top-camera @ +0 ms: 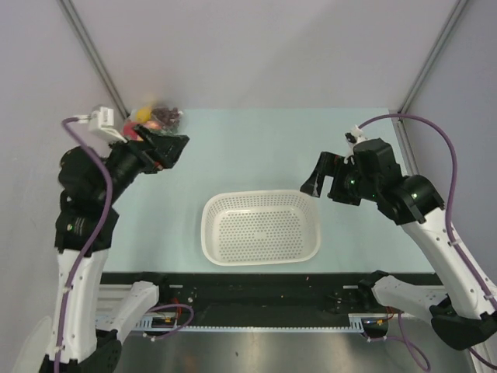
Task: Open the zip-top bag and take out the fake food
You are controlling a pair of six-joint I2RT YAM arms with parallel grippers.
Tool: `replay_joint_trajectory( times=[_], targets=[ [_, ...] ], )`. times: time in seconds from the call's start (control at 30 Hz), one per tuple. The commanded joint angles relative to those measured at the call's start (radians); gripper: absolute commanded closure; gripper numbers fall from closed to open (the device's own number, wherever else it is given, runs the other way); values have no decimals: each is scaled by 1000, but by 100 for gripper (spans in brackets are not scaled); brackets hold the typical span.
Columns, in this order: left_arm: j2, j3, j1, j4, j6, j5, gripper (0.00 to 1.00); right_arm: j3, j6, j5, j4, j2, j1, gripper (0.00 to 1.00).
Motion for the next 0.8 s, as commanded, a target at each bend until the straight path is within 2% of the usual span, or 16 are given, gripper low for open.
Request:
replay_joint_trajectory(
  times=[0.0, 0.27, 0.47, 0.5, 0.6, 0.77],
  targets=[
    [51, -67, 11, -107, -20, -45, 3, 55, -23, 45, -100, 22, -2, 0],
    [119, -135, 34, -49, -146, -106, 2, 82, -38, 82, -198, 91, -10, 0],
    [231, -187, 140, 89, -224, -21, 2, 122, -35, 119, -286, 200, -42, 0],
    [241, -217, 207, 141, -241, -8, 2, 127, -46, 100, -292, 210, -59, 0],
    [309, -270, 299, 238, -302, 33, 5, 141, -99, -24, -295, 234, -132, 0],
    [488, -279, 416, 321, -331, 26, 7, 168, -178, -159, -223, 199, -211, 0]
  ],
)
